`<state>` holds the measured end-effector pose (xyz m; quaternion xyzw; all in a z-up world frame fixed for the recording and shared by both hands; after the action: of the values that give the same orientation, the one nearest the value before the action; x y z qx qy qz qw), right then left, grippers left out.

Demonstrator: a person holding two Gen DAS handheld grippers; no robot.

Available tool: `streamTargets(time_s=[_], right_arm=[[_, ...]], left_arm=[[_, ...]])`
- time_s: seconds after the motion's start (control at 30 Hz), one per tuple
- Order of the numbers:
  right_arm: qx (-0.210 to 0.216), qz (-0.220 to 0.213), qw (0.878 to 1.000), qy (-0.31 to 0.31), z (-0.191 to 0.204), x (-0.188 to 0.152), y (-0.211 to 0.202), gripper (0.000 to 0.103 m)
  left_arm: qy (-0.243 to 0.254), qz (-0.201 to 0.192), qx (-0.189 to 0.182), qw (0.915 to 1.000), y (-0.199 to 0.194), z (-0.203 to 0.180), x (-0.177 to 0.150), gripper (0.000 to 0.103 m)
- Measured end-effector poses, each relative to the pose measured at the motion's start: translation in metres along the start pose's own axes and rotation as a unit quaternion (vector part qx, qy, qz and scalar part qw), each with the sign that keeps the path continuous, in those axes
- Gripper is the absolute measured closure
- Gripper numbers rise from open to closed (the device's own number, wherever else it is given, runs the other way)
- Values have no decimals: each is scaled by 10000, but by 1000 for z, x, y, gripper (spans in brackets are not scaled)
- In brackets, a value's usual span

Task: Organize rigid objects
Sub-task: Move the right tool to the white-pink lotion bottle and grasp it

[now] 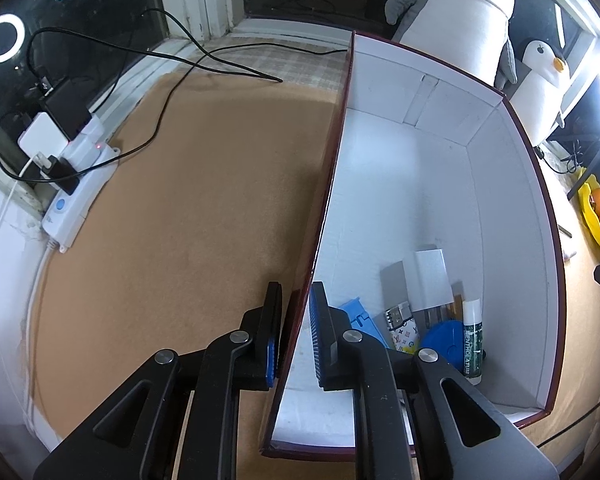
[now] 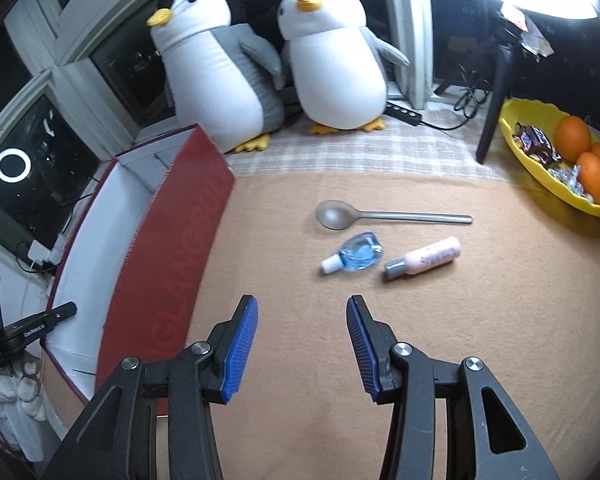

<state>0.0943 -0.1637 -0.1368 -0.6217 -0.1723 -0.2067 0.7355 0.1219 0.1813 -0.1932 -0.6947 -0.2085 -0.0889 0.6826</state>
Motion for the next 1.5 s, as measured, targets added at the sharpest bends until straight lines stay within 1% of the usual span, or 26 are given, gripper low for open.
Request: streamTargets(time_s=[0.2,0.27,0.47,0.73,0.93,1.03,1.17,1.33,1.5], right_arm=[[-217,94,9996,174,-25,-3,7,61],[-278,120,9992,242,-32,-4,10,61],[-400,163,9981,446,-52,-3,16,61],[-510,205,9942,920,-80,4,24,61],[-389,212,9904,1310,-93,14,33,61],[-403,329,9887,1403,-93,17,44,61],[-315,475,9850,1628,-95,19,57,61],[-272,601,9808,1833,-101,23,67,64],[-345,753,9793,1849,-105,25,77,69]], left_arm=[[23,33,44,10000,1,-2,0,90],[10,46,49,10000,2,-2,0,86],[49,70,63,9999,5,-4,1,85],[80,119,109,9998,9,-6,2,85],[101,141,148,9997,10,-6,3,85],[90,155,159,9997,12,-6,3,85],[82,145,169,9997,12,-6,3,85],[67,151,166,9997,13,-6,3,85],[52,172,157,9997,14,-4,2,85]])
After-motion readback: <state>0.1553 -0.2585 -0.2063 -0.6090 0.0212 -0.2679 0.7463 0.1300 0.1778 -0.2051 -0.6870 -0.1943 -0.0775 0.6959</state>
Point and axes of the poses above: each gripper's, at about its wrist camera, not at the fingertips, and y roughly the way its jaws point, z to its left, x to its top, the point moved 5 cm from there along y, roughly the way its jaws point, and after that the axes turned 1 degree about -z, right-handed, at the moved point
